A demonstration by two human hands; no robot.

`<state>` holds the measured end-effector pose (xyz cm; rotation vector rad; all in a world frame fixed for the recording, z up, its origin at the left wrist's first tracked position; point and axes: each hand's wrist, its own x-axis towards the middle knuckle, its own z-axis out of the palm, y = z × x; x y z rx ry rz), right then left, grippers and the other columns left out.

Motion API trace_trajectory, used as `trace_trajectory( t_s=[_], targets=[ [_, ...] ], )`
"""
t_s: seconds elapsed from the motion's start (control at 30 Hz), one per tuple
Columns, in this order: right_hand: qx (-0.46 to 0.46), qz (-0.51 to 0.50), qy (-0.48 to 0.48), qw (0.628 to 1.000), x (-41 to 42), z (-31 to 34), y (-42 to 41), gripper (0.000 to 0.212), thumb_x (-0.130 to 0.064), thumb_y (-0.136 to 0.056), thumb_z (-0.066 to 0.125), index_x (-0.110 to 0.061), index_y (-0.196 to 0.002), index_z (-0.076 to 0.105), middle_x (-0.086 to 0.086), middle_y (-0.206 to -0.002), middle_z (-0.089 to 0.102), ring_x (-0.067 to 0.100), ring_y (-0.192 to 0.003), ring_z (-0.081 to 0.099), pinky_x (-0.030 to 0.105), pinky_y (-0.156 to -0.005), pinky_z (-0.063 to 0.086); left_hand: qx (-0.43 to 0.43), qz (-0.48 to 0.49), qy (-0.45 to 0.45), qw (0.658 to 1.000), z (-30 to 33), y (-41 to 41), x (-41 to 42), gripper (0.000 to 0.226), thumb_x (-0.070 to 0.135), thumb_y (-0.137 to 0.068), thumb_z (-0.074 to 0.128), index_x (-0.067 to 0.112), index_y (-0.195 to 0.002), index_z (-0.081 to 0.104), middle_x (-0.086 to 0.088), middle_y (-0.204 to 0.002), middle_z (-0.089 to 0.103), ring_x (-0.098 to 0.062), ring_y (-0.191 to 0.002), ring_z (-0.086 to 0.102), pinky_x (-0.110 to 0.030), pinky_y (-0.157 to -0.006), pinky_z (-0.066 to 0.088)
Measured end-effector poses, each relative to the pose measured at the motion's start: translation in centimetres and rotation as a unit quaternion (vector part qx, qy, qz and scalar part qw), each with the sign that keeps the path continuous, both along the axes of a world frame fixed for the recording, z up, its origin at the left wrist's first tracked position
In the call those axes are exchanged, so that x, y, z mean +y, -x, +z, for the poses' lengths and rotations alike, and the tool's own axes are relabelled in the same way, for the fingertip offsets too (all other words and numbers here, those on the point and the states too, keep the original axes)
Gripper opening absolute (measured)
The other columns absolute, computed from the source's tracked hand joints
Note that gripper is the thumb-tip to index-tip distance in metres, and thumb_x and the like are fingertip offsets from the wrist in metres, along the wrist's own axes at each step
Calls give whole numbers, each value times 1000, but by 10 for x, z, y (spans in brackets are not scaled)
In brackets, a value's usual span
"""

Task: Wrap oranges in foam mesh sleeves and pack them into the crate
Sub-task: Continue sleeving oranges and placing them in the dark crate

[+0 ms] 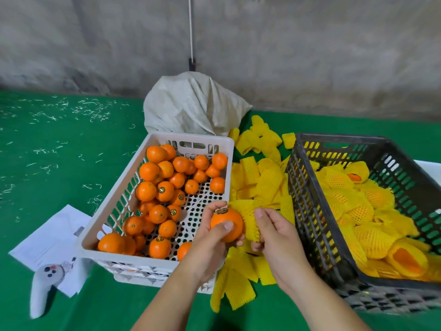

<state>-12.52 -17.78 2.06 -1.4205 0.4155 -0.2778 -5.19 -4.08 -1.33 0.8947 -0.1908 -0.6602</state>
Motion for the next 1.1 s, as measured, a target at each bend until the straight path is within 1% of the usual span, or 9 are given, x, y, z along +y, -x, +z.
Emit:
trace_trajectory(
  t_s=[0.07,0.2,0.43,0.57,0.77,0.87,0.93,1.03,1.1],
  targets=[
    [-3,18,-7,1000,5,2,1,43,-49,-83,62,-11,-103,65,-3,-59,55,10,-55,53,27,-55,47,18,-3,6,1000,0,0,0,48,24,-70,84,28,-111,60,-11,-103,67,-29,-74,63,-37,-64,53],
    [-9,68,-134,989,7,3,4,30,-34,-92,65,-8,-107,59,8,-70,62,15,-60,54,28,-55,45,53,-24,36,998,1,-3,3,76,36,-53,98,17,-115,60,-15,-95,66,-27,-68,62,-36,-61,53],
    [18,-28,308,951,-11,-8,-1,19,-22,-93,70,-36,-97,57,-12,-89,61,4,-73,57,21,-62,46,11,-135,32,990,0,-6,9,73,45,-58,95,5,-114,70,-19,-76,64,-26,-57,66,-27,-52,55],
    [15,-67,337,939,-13,-6,-11,9,-30,-95,71,-24,-99,65,-12,-98,58,5,-86,56,28,-75,49,-65,-135,-25,988,-7,-5,8,73,55,-66,90,9,-121,76,-16,-89,70,-24,-63,69,-26,-57,57],
    [-22,-44,318,947,-4,-3,-2,14,-22,-95,70,-33,-99,64,-16,-101,63,-2,-97,60,16,-79,51,-242,108,-208,941,-19,4,-2,68,51,-66,89,21,-121,62,-13,-99,72,-27,-84,71,-34,-70,58],
    [-17,-36,318,947,4,-7,2,20,-17,-98,64,-36,-104,62,-17,-102,66,3,-97,63,31,-85,56,-303,28,-175,937,-20,10,1,46,43,-77,74,27,-114,52,2,-104,67,-18,-93,66,-33,-79,56],
    [-20,-46,317,947,4,-8,2,25,-13,-99,62,-36,-106,63,-17,-105,66,5,-100,63,36,-90,56,-300,51,-184,935,-22,7,9,49,32,-63,64,20,-108,49,-2,-103,59,-22,-87,61,-38,-81,52],
    [-39,-54,363,929,0,-5,0,26,-7,-98,62,-30,-111,67,-23,-109,61,3,-102,60,35,-89,55,-318,21,-191,928,-15,10,0,83,21,-78,69,36,-151,31,11,-128,53,-17,-107,63,-36,-93,55],
    [-55,-49,414,907,-5,-1,1,23,-5,-96,64,-23,-109,70,-24,-105,57,3,-98,57,34,-83,55,-305,66,-204,928,-20,16,-4,79,21,-83,77,35,-152,41,4,-140,47,-25,-119,61,-41,-94,57]
  ],
)
